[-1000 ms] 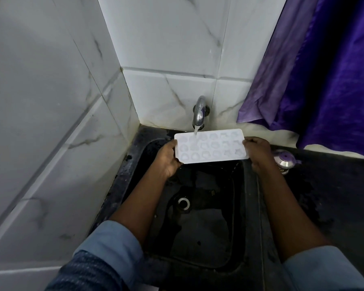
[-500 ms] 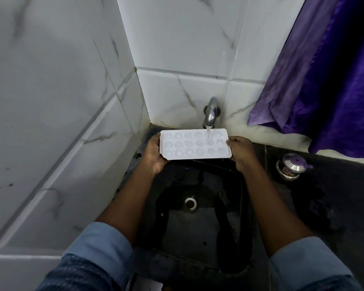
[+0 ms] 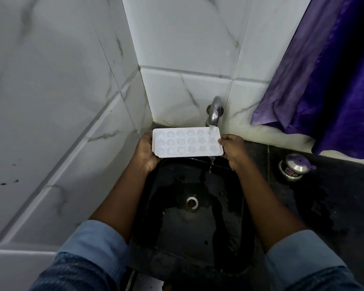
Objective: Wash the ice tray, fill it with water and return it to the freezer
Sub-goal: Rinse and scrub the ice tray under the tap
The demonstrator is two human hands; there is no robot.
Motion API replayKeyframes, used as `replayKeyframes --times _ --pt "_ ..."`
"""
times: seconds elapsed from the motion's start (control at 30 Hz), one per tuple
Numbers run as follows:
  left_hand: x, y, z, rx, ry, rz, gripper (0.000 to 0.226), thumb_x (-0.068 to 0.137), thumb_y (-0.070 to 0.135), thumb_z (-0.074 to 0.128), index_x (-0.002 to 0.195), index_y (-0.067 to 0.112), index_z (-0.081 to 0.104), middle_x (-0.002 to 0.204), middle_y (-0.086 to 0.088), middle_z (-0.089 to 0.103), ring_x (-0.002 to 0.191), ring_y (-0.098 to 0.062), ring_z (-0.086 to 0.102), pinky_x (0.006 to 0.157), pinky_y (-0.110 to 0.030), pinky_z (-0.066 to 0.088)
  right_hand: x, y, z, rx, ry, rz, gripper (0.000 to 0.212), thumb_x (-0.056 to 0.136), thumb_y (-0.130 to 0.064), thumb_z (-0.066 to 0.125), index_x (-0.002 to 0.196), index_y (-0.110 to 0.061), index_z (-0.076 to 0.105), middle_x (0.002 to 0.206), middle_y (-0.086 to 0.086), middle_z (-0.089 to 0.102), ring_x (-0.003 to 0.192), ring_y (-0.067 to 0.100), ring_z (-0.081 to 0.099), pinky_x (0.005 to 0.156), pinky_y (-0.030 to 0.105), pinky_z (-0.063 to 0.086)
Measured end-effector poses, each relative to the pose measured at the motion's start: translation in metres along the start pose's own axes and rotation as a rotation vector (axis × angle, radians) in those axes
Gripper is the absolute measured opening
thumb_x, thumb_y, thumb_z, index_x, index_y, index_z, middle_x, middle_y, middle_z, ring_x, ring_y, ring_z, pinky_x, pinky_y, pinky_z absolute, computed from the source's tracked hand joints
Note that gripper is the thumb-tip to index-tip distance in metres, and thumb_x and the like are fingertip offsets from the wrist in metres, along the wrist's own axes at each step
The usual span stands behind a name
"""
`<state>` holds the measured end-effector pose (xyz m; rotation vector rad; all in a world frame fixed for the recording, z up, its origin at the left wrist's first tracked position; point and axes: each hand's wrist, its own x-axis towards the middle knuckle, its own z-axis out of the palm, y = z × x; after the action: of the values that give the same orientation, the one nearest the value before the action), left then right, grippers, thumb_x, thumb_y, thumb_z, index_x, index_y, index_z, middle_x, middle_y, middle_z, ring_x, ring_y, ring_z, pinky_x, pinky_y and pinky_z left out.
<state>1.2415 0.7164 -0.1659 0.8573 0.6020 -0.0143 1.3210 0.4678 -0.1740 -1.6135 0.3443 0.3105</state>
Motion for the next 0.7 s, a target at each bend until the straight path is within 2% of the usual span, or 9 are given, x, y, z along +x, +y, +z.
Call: replayKeyframes --times 0.1,0.23,0.33,0.47,0.5,0.57,0.63,0.7 --pt "0.001 -0.005 0.005 0.017 -0.015 -0.002 0.046 0.1 0.031 0.051 0.127 0.001 0.073 0.124 -0.019 0.076 0.109 -0.039 0.075 0.09 -0.049 0.062 0.001 0.0 -0.008 0.002 0.013 -0.006 0.014 0.1 -0.001 0.059 0.105 -0.009 0.069 0.088 0.003 0.072 0.073 0.017 0.068 0.065 0.034 0.057" --pt "0.009 -0.017 0.017 0.054 0.006 -0.023 0.053 0.105 0.043 0.047 0.132 0.004 0.07 0.131 -0.018 0.073 0.119 -0.039 0.07 0.107 -0.054 0.054 0.005 0.005 -0.031 -0.003 0.062 -0.006 0.014 0.099 -0.003 0.061 0.106 -0.01 0.07 0.096 0.007 0.074 0.079 0.02 0.071 0.07 0.037 0.06" --pt "0.009 -0.027 0.033 0.096 -0.025 -0.046 0.057 0.104 0.047 0.046 0.135 0.005 0.069 0.132 -0.018 0.073 0.117 -0.037 0.071 0.103 -0.051 0.055 0.01 0.008 -0.051 -0.002 0.096 -0.01 0.015 0.099 -0.003 0.061 0.098 -0.014 0.07 0.098 0.007 0.075 0.08 0.02 0.072 0.072 0.039 0.061" --pt "0.009 -0.036 0.056 0.144 -0.064 -0.07 0.052 0.098 0.039 0.055 0.134 0.004 0.071 0.131 -0.017 0.074 0.107 -0.034 0.075 0.098 -0.05 0.058 0.013 0.009 -0.077 -0.025 0.154 -0.021 0.021 0.097 -0.002 0.063 0.088 -0.02 0.07 0.099 0.008 0.075 0.09 0.028 0.073 0.084 0.048 0.061" --pt "0.009 -0.038 0.06 0.147 -0.079 -0.078 0.05 0.098 0.038 0.056 0.131 0.005 0.072 0.128 -0.016 0.075 0.105 -0.033 0.076 0.095 -0.048 0.06 0.013 0.009 -0.083 -0.028 0.166 -0.025 0.022 0.097 -0.002 0.064 0.087 -0.02 0.07 0.1 0.01 0.075 0.088 0.028 0.072 0.081 0.046 0.061" --pt "0.007 -0.041 0.071 0.157 -0.099 -0.093 0.041 0.1 0.035 0.054 0.118 0.007 0.077 0.115 -0.013 0.079 0.093 -0.029 0.079 0.078 -0.041 0.066 0.012 0.009 -0.094 -0.034 0.186 -0.042 0.022 0.096 0.0 0.064 0.086 -0.019 0.07 0.104 0.013 0.074 0.08 0.023 0.07 0.067 0.034 0.061" --pt "0.006 -0.045 0.079 0.151 -0.108 -0.118 0.037 0.103 0.036 0.053 0.107 0.01 0.078 0.106 -0.01 0.081 0.085 -0.026 0.08 0.066 -0.036 0.065 0.012 0.009 -0.104 -0.039 0.207 -0.053 0.017 0.096 0.001 0.064 0.09 -0.013 0.071 0.104 0.014 0.073 0.075 0.019 0.067 0.054 0.024 0.057" --pt "0.004 -0.048 0.086 0.164 -0.102 -0.13 0.037 0.104 0.036 0.051 0.102 0.011 0.077 0.1 -0.009 0.081 0.08 -0.025 0.08 0.063 -0.035 0.065 0.012 0.012 -0.113 -0.032 0.222 -0.062 0.015 0.095 0.003 0.064 0.103 -0.007 0.073 0.106 0.014 0.072 0.08 0.022 0.068 0.057 0.024 0.059"
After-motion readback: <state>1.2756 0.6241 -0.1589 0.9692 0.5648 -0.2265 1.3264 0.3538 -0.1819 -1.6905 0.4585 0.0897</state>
